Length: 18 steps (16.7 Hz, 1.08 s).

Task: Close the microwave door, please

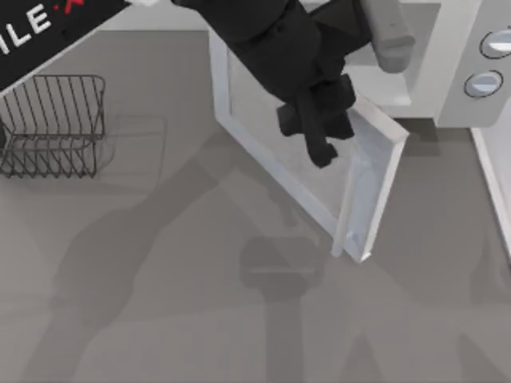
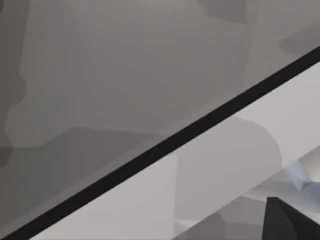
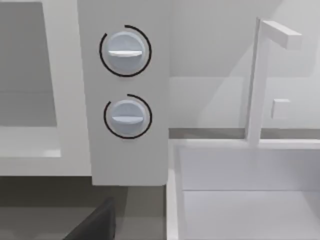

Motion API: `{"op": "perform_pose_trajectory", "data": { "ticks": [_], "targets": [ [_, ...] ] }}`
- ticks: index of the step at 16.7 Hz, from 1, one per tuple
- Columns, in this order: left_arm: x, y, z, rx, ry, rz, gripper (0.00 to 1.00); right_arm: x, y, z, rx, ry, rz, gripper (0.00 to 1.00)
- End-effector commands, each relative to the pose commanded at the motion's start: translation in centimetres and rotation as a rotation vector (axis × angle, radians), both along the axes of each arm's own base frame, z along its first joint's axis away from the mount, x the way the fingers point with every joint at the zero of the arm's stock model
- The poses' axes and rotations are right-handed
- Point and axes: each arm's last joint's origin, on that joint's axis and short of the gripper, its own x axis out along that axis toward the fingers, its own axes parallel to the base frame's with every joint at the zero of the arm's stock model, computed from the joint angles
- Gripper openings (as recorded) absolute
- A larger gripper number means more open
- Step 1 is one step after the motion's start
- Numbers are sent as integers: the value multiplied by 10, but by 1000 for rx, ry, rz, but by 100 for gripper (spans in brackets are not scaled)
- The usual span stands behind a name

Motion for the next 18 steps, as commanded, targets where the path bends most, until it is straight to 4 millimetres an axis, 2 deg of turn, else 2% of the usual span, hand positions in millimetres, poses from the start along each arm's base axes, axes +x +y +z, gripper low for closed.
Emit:
{"op": "perform_pose_trajectory", "data": {
  "ticks": [4, 9, 14, 18],
  "targets": [
    [29, 1, -23, 20, 3, 94, 0, 0, 0, 0, 0, 0, 0, 100],
    [27, 0, -22, 16, 2, 84, 0, 0, 0, 0, 0, 0, 0, 100],
    [3, -24, 0, -95, -78, -53, 0, 0, 0, 0, 0, 0, 0, 100],
    [8, -29, -1, -89, -80, -26, 0, 0, 0, 0, 0, 0, 0, 100]
  ]
}}
